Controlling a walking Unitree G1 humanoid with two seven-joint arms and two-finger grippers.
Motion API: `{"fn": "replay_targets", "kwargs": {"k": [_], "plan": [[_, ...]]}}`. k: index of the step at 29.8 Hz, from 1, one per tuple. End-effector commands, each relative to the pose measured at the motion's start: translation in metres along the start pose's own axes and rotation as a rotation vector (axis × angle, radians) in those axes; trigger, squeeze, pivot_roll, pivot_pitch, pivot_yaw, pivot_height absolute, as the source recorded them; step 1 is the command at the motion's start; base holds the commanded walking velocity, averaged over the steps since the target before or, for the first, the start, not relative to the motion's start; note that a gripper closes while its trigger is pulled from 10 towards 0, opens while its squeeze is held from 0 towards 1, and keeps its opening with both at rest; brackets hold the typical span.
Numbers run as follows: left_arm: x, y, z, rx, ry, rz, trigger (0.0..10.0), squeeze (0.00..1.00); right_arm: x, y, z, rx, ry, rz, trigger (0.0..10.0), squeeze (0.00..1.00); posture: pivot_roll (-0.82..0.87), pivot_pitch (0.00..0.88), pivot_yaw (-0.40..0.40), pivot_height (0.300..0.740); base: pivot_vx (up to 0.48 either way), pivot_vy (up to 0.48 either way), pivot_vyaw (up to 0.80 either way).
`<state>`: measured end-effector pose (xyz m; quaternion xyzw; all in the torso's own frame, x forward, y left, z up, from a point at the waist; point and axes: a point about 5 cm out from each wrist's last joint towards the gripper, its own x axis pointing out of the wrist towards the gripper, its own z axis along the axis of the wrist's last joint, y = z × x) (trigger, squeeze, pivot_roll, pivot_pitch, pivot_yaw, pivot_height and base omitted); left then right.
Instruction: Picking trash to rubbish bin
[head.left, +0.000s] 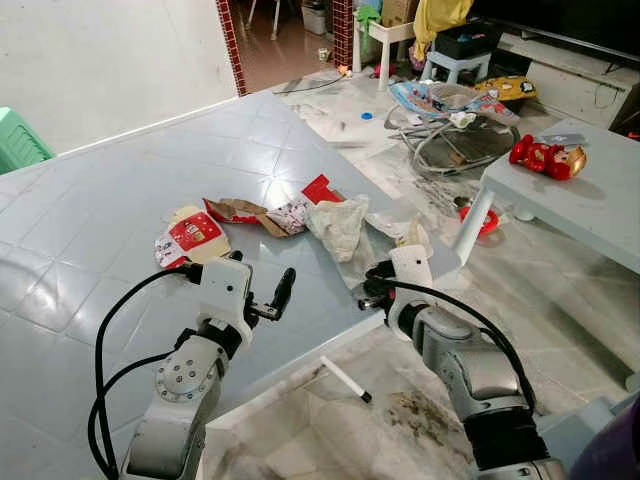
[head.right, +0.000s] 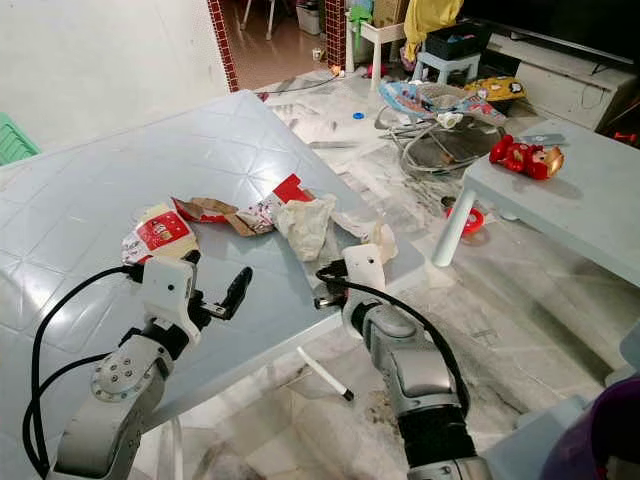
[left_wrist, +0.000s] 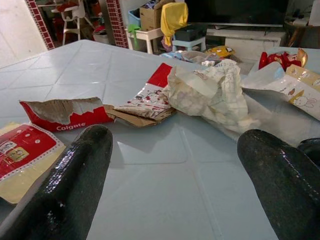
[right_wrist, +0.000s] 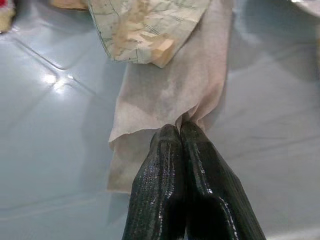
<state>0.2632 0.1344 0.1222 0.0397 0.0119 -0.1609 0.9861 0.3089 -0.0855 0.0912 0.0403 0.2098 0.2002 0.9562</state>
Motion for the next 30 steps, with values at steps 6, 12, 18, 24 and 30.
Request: {"fn": "replay_targets", "kwargs": {"k": [6,12,18,24,30], "plan": [[0.003,0.005,0.006,0.026,-0.024,0.033,10.0,0.00,0.001,0.004,0.040,-0.048,-0.216,-0.018,0.0,0.00,0.09,0.048,0.068,0.740,0.000,0.000,0.00],[0.003,0.006,0.007,0.027,-0.034,0.044,10.0,0.00,-0.004,0.003,0.060,-0.078,-0.338,-0.050,0.0,0.00,0.09,0.047,0.068,0.740,0.000,0.000,0.00],[0.004,0.007,0.010,0.031,-0.050,0.063,10.0,0.00,-0.014,0.002,0.090,-0.153,-0.541,-0.119,0.0,0.00,0.09,0.045,0.068,0.740,0.000,0.000,0.00],[0.005,0.010,0.012,0.037,-0.065,0.093,10.0,0.00,-0.023,0.002,0.108,-0.180,-0.653,-0.139,0.0,0.00,0.09,0.045,0.068,0.740,0.000,0.000,0.00],[0.007,0.012,0.013,0.040,-0.073,0.107,10.0,0.00,-0.028,0.002,0.118,-0.180,-0.721,-0.151,0.0,0.00,0.08,0.040,0.067,0.740,0.000,0.000,0.00]]}}
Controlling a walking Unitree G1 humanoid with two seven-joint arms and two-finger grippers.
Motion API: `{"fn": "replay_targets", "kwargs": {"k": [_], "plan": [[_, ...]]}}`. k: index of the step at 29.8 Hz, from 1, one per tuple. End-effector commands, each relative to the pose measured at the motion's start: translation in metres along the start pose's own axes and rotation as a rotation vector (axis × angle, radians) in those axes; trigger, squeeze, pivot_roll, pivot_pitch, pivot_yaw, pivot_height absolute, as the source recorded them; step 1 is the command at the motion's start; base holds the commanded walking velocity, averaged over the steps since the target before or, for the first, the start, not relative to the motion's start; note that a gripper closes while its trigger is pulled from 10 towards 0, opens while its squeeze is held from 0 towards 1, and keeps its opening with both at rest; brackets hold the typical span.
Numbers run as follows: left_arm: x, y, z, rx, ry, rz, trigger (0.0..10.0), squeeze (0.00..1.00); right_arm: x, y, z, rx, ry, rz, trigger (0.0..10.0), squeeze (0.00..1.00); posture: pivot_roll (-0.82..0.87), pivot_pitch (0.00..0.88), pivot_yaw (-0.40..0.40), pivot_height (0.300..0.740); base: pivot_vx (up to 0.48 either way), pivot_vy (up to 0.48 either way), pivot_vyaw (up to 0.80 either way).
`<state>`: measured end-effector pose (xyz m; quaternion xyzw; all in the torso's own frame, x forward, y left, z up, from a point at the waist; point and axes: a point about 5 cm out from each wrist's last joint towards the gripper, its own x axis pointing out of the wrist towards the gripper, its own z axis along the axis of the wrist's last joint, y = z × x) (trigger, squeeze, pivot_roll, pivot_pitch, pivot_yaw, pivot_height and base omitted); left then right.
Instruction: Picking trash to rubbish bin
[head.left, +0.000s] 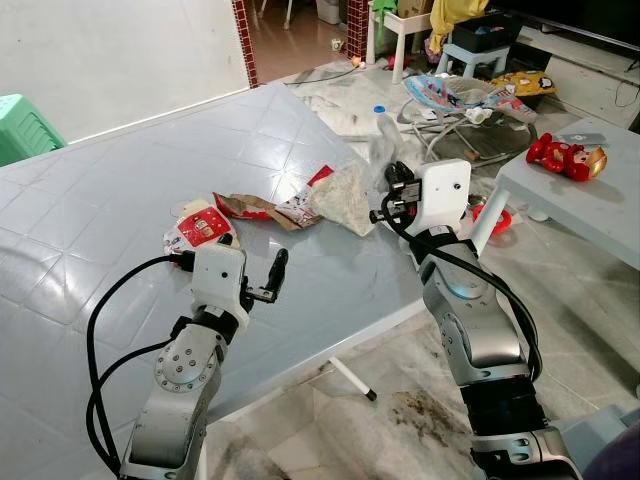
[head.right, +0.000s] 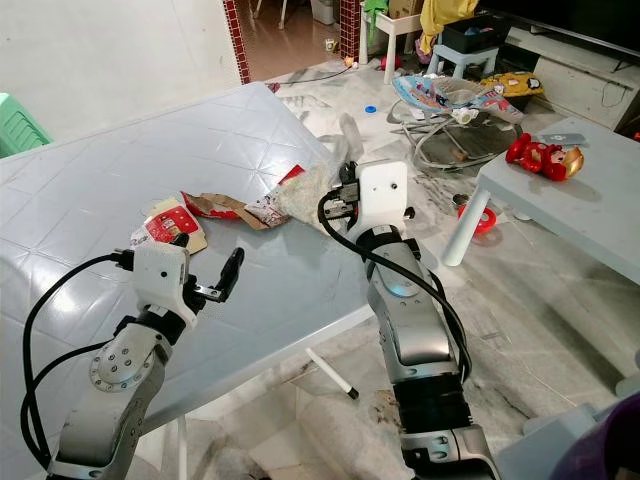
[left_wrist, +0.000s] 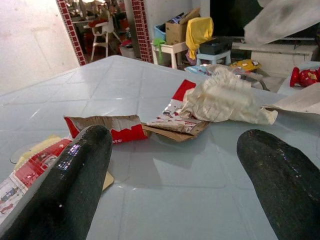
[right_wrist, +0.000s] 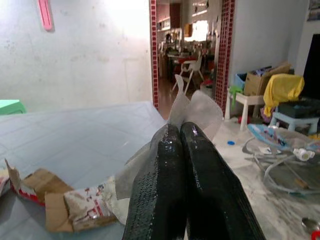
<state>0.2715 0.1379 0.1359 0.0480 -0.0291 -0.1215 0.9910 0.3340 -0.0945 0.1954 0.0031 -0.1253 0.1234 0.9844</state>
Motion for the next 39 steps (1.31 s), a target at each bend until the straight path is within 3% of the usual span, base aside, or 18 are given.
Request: {"fn": "replay_targets", "kwargs": {"k": [1,8,11,15,22,27,31,39], "plan": [[0.001,0.004,-0.001,0.012,0.002,0.024,10.0,0.00,0.004,0.000,0.014,0.002,-0.064,-0.007,0.0,0.00,0.08,0.040,0.067,0.740,0.000,0.000,0.00],[0.004,0.004,0.000,0.014,-0.003,0.028,10.0,0.00,0.006,0.000,0.025,-0.050,-0.117,-0.011,0.0,0.00,0.07,0.033,0.067,0.740,0.000,0.000,0.00],[0.004,0.004,-0.001,0.013,-0.004,0.030,10.0,0.00,0.004,-0.018,0.019,-0.149,-0.077,-0.096,0.0,0.00,0.07,0.031,0.065,0.740,0.000,0.000,0.00],[0.005,0.002,-0.002,0.011,0.001,0.025,10.0,0.00,0.002,-0.028,0.016,-0.171,-0.060,-0.140,0.0,0.00,0.07,0.030,0.065,0.740,0.000,0.000,0.00],[0.008,-0.005,-0.002,-0.009,-0.002,-0.007,10.0,0.00,-0.006,-0.064,0.006,-0.264,0.024,-0.295,0.0,0.00,0.05,0.029,0.069,0.740,0.000,0.000,0.00],[0.010,-0.005,0.000,-0.005,-0.018,0.017,10.0,0.00,-0.007,-0.062,0.001,-0.251,0.052,-0.282,0.0,0.00,0.05,0.028,0.066,0.740,0.000,0.000,0.00],[0.012,-0.003,0.001,-0.002,-0.024,0.050,10.0,0.00,-0.005,-0.051,-0.006,-0.172,0.083,-0.234,0.0,0.00,0.05,0.027,0.063,0.740,0.000,0.000,0.00],[0.014,-0.003,0.002,-0.004,-0.029,0.062,10.0,0.00,-0.006,-0.038,-0.011,-0.157,0.109,-0.175,0.0,0.00,0.04,0.024,0.050,0.740,0.000,0.000,0.00]]}}
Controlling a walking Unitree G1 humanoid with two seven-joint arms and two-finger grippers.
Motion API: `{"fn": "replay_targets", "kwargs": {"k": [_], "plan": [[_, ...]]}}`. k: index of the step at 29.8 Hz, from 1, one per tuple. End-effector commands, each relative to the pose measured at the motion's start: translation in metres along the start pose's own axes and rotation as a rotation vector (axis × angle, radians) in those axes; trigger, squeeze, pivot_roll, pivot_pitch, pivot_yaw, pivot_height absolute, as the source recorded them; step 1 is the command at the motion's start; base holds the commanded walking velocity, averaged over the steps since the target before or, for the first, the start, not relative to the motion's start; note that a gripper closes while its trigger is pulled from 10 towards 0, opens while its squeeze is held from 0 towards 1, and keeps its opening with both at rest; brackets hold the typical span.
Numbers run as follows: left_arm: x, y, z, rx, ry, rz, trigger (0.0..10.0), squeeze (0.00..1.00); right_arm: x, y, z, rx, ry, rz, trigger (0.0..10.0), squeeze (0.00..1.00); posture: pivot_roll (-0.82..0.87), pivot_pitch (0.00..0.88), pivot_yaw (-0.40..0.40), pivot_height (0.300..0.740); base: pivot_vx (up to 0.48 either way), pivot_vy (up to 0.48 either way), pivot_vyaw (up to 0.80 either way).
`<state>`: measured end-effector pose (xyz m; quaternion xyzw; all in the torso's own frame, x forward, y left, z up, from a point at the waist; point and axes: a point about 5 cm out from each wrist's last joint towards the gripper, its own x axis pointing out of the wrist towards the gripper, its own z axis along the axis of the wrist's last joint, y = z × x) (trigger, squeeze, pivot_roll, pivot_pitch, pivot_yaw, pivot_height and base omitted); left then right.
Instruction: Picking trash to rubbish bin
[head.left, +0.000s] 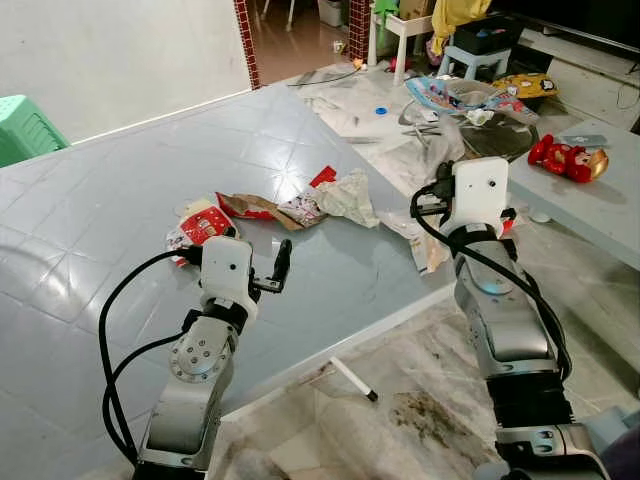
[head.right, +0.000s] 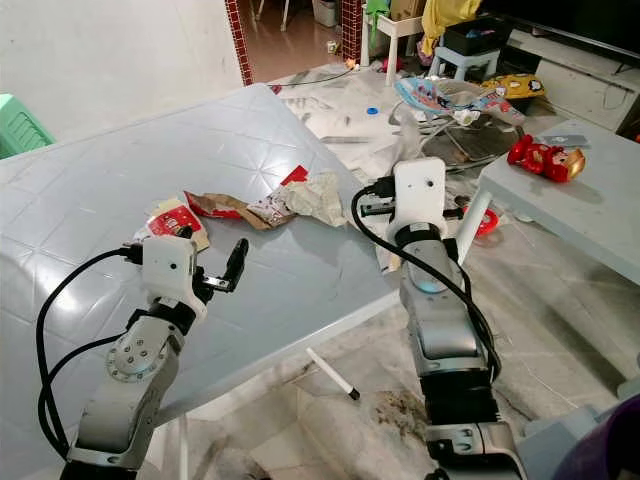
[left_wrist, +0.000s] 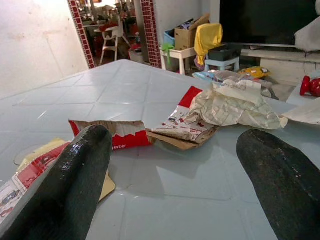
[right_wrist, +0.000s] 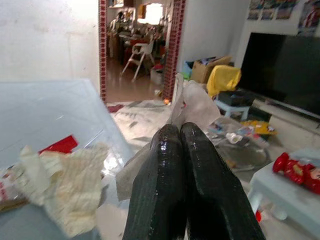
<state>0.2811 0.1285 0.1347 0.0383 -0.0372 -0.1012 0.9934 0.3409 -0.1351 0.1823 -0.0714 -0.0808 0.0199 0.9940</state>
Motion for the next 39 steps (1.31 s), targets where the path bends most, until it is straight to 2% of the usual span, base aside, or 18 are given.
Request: {"fn": "replay_targets", "kwargs": {"k": [1,8,10,30,33,39], "plan": [[0.003,0.003,0.004,0.004,-0.019,0.028,10.0,0.00,-0.001,0.004,0.000,0.016,0.011,0.019,0.0,0.00,0.04,0.023,0.046,0.740,0.000,0.000,0.00],[0.004,0.003,0.003,-0.032,-0.017,0.058,10.0,0.00,-0.002,0.008,0.006,0.022,-0.020,0.048,0.0,0.00,0.04,0.024,0.037,0.740,0.000,0.000,0.00],[0.004,0.004,0.003,-0.048,-0.014,0.069,10.0,0.00,-0.001,0.008,0.004,0.040,0.004,0.049,0.0,0.00,0.04,0.025,0.031,0.740,0.000,0.000,0.00],[0.005,0.003,0.000,-0.070,-0.006,0.085,10.0,0.00,0.001,0.010,0.004,0.043,0.018,0.064,0.0,0.00,0.04,0.026,0.017,0.740,0.000,0.000,-0.79],[0.005,0.002,0.001,-0.076,-0.012,0.078,10.0,0.00,0.000,0.012,0.005,0.007,0.010,0.082,0.0,0.00,0.03,0.025,0.020,0.740,0.000,0.000,0.00],[0.007,0.006,0.006,-0.063,-0.038,0.094,10.0,0.00,-0.003,0.020,-0.001,0.022,0.043,0.117,0.0,0.00,0.04,0.027,0.020,0.740,0.000,0.000,0.00]]}}
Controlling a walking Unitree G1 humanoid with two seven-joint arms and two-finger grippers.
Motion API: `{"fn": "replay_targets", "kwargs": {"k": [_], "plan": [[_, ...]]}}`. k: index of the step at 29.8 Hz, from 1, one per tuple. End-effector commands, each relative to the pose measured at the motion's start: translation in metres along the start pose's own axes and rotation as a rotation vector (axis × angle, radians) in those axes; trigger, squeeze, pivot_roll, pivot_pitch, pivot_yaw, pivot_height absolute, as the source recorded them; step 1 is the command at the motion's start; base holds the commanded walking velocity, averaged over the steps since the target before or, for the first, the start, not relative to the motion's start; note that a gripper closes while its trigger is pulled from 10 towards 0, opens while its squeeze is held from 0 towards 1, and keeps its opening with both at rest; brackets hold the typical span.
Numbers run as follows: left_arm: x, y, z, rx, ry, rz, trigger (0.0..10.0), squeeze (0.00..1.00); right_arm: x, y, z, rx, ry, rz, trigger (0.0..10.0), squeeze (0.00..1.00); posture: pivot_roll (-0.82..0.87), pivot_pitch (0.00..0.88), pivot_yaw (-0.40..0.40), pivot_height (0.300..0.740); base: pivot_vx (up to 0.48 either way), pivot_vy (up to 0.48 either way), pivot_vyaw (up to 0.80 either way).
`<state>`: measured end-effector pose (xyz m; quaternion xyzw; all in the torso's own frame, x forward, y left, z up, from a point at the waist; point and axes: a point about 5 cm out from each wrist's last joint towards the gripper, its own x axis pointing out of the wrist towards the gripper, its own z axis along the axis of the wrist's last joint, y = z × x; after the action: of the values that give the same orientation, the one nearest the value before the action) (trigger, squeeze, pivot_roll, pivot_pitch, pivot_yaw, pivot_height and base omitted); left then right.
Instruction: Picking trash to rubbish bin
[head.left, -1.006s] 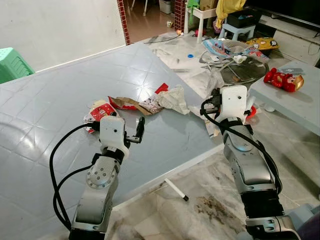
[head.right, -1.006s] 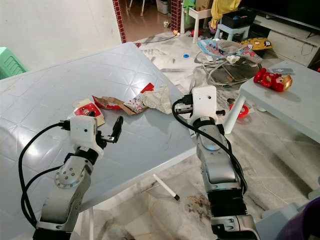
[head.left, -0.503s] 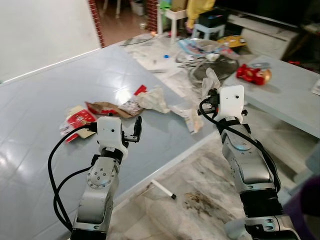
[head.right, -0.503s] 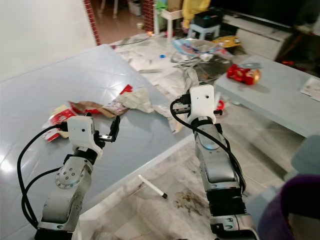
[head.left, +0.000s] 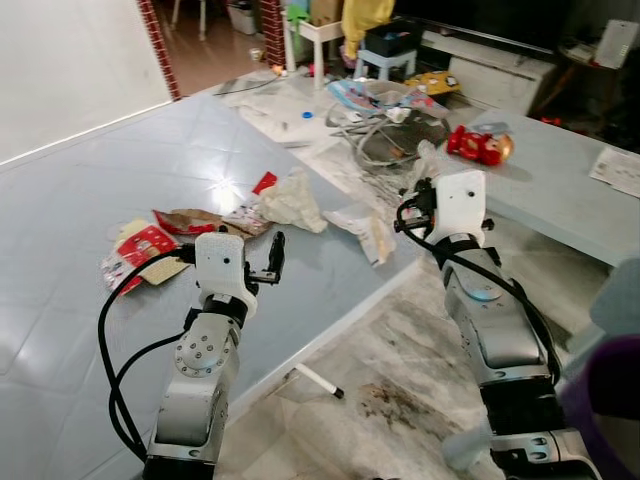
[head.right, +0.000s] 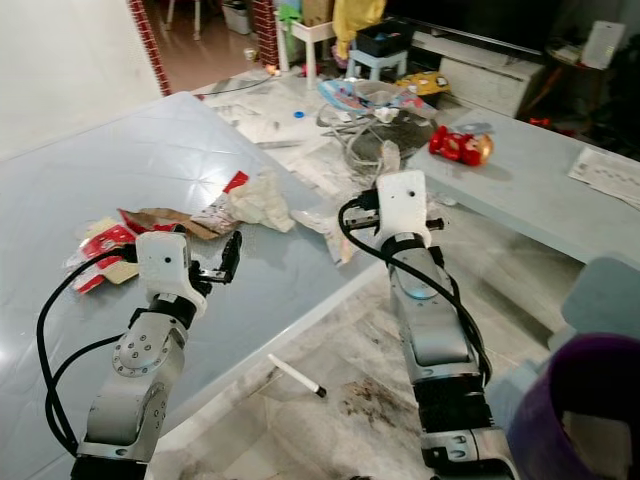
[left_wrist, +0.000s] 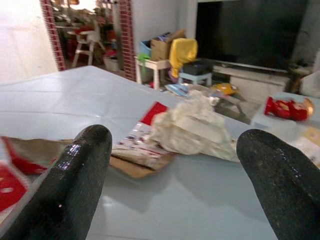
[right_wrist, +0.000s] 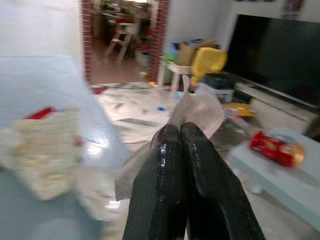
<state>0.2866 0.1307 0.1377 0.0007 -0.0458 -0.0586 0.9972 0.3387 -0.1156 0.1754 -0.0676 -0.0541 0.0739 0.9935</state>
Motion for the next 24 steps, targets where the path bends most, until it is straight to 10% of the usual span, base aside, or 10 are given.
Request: {"fn": "replay_targets", "kwargs": {"k": [1,9,24], "plan": [[0.0020,0.0025,0.0035,0.008,-0.016,0.006,10.0,0.00,-0.0006,0.0000,0.0026,0.003,-0.003,0.008,0.0,0.00,0.04,0.027,0.022,0.740,0.000,0.000,0.00],[0.0024,0.0014,0.0023,0.005,-0.008,0.002,10.0,0.00,-0.0006,-0.0001,0.0022,-0.016,-0.005,0.016,0.0,0.00,0.04,0.025,0.022,0.740,0.000,0.000,0.00],[0.0034,0.0029,0.0026,0.018,-0.011,0.017,10.0,0.00,0.0012,0.0000,0.0041,-0.020,-0.013,0.021,0.0,0.00,0.04,0.020,0.016,0.740,0.000,0.000,0.80]]}}
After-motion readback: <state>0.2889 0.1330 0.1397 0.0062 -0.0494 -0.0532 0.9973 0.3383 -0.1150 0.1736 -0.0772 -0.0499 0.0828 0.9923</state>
